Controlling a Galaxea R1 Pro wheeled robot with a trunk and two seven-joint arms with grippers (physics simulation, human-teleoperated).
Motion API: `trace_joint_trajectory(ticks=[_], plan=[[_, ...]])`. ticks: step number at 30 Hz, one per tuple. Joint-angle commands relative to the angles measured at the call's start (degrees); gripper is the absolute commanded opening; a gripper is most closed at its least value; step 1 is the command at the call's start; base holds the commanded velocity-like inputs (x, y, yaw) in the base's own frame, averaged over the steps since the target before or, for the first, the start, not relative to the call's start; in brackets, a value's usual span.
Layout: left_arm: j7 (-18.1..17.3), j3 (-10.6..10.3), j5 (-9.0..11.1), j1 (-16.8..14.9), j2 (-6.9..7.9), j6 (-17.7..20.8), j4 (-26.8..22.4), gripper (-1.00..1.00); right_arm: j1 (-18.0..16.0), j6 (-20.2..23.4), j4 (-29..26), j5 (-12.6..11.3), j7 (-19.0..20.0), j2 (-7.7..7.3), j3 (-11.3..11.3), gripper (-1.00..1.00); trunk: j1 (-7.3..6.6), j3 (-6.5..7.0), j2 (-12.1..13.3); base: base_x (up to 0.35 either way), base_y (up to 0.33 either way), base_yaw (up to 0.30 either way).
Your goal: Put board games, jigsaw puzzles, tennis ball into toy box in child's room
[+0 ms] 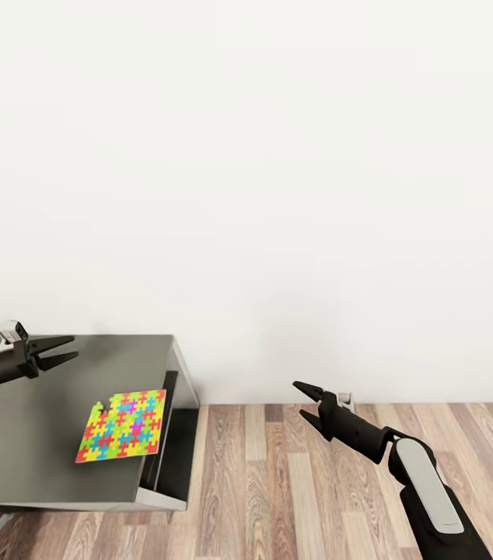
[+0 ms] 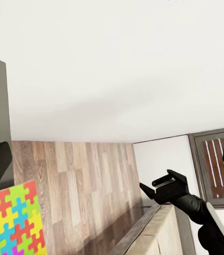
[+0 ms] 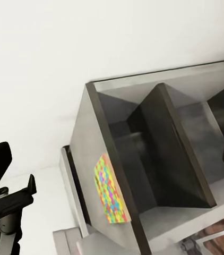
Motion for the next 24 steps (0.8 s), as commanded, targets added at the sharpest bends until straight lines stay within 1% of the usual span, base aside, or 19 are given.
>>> trace_joint_trajectory(ticks=[1, 9, 24], plan=[[-0.26, -0.01, -0.07, -0.03, 0.01, 0.61, 0.01, 1.00, -0.03, 0.29, 0.00, 0.44, 0.42, 0.00, -0.09, 1.00, 0.01, 0.04, -0.05, 0.000, 0.069, 0.000], [-0.26, -0.06, -0.09, -0.03, 0.00, 0.61, 0.00, 1.00, -0.03, 0.29, 0.02, 0.44, 0.45, 0.00, -0.09, 1.00, 0.01, 0.80, -0.05, 0.000, 0.133, 0.000], [-0.26, -0.12, -0.06, -0.03, -0.04, 0.53, -0.07, 1.00, -0.03, 0.28, 0.02, 0.44, 0.45, 0.31, -0.06, 1.00, 0.01, 2.23, -0.05, 0.000, 0.010, 0.000]])
